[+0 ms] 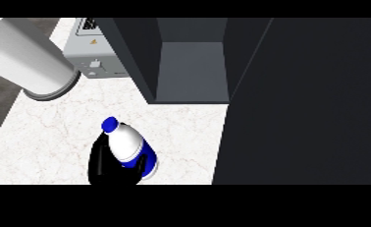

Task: Pick up the bottled water, place it into the cabinet and close the cabinet

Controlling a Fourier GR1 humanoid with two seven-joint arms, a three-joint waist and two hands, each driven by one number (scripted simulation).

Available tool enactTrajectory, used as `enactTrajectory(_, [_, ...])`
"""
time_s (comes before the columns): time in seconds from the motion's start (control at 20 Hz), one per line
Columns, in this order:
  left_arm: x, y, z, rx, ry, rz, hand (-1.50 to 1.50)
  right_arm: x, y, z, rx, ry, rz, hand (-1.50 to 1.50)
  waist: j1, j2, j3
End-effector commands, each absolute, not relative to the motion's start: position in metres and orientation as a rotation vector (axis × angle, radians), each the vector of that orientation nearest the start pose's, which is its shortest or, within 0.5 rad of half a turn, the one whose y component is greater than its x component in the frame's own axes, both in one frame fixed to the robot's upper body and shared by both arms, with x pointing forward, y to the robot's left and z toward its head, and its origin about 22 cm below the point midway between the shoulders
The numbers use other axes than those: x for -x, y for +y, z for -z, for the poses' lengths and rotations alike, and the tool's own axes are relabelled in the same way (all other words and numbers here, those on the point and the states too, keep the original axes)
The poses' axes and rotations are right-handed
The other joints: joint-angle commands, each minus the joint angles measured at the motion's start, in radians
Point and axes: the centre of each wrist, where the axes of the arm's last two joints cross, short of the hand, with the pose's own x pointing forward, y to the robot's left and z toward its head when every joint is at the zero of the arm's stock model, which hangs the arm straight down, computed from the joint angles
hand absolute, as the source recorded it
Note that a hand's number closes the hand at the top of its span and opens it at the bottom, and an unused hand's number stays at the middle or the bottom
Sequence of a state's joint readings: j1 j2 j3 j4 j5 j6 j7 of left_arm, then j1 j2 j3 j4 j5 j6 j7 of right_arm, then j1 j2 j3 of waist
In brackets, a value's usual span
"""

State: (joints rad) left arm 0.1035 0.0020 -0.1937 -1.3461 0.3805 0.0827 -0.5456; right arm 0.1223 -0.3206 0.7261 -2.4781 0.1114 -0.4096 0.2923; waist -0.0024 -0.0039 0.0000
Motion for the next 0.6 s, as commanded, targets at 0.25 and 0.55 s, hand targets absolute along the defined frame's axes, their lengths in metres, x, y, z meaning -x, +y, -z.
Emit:
enactTrajectory(0.25, [-0.217,0.165,0.007,0.199,-1.801,-0.299,1.5,-0.087,-0.159,-0.179,-0.279,-1.979,-0.196,-1.5,-0.002,0.0,0.0])
enactTrajectory(0.55, [-0.25,0.126,-0.017,0.206,-1.808,-0.245,1.5,-0.106,-0.166,-0.17,-0.286,-1.979,-0.228,-1.5,-0.003,0.004,0.0])
